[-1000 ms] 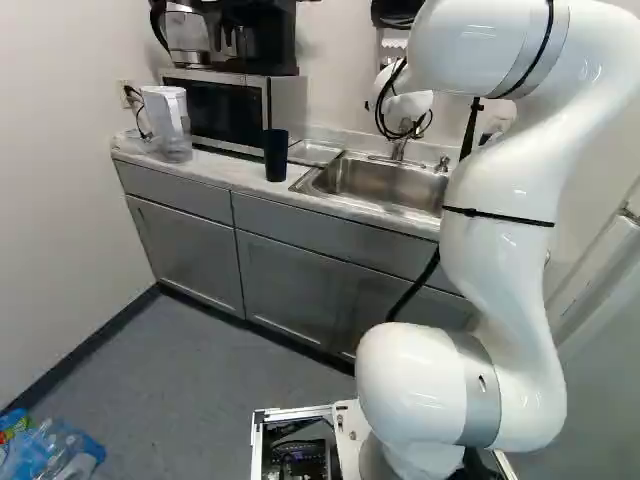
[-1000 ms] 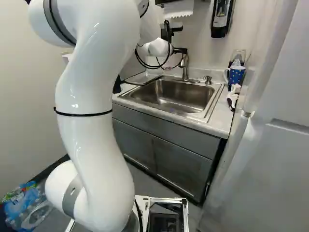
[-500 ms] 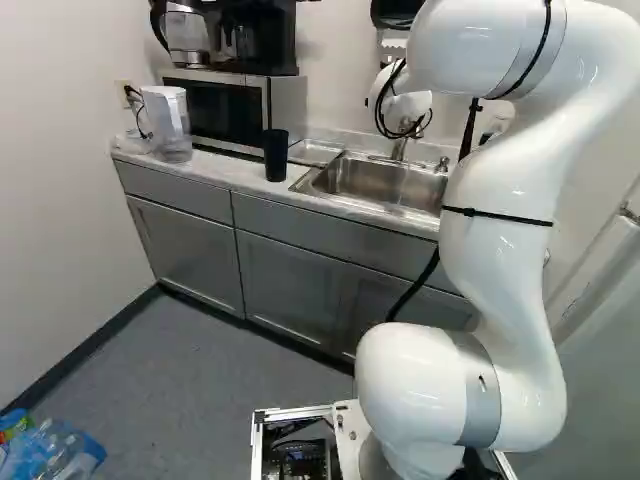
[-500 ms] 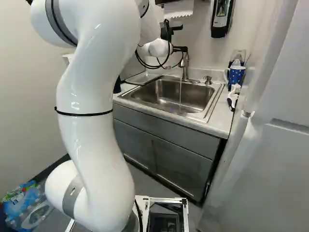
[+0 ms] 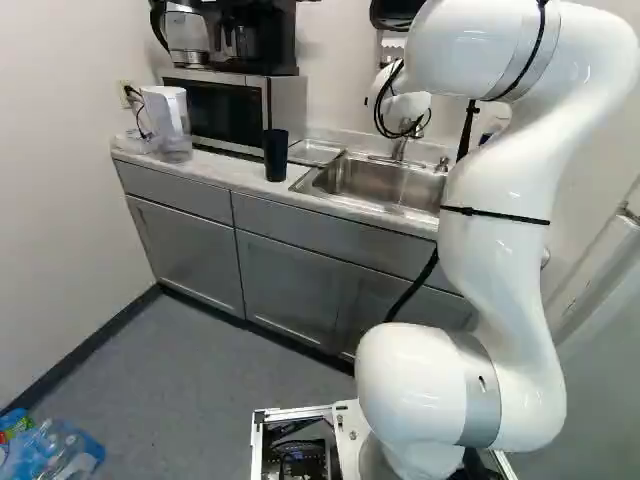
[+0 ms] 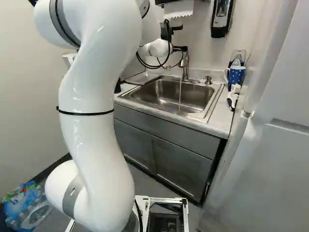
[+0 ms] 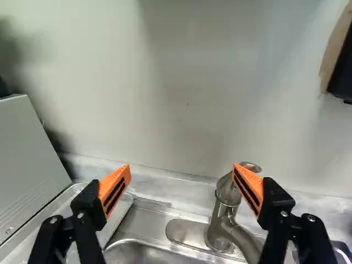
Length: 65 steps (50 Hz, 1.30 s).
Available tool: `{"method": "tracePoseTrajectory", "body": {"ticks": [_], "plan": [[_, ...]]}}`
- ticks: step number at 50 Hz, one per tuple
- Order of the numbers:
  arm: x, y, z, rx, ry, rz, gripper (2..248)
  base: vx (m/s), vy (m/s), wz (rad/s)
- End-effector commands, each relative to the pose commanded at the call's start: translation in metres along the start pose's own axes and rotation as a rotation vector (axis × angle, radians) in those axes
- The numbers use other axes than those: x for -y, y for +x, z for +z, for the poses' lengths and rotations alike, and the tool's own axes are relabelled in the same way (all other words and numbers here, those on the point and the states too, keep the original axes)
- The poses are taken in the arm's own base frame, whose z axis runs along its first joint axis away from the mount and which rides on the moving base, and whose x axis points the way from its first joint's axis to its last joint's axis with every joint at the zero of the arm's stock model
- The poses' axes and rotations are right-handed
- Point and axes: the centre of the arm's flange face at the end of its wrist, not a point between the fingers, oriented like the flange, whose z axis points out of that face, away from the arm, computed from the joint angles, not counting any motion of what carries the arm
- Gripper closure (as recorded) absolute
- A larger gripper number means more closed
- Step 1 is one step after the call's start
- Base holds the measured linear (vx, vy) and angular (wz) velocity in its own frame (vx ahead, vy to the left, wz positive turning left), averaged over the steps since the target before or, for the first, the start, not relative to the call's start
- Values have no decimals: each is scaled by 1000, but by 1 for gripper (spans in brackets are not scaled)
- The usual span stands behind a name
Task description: Rinse the cup and place it in the tray
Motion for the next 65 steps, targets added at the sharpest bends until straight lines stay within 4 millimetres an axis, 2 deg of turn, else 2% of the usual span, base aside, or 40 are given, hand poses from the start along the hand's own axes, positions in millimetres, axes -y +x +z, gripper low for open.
{"method": "tracePoseTrajectory", "body": {"ticks": [34, 65], "plan": [[2, 0, 8, -5, 3, 0, 3, 0, 0, 0], [27, -1, -47, 35, 41, -5, 3, 0, 0, 0]]}}
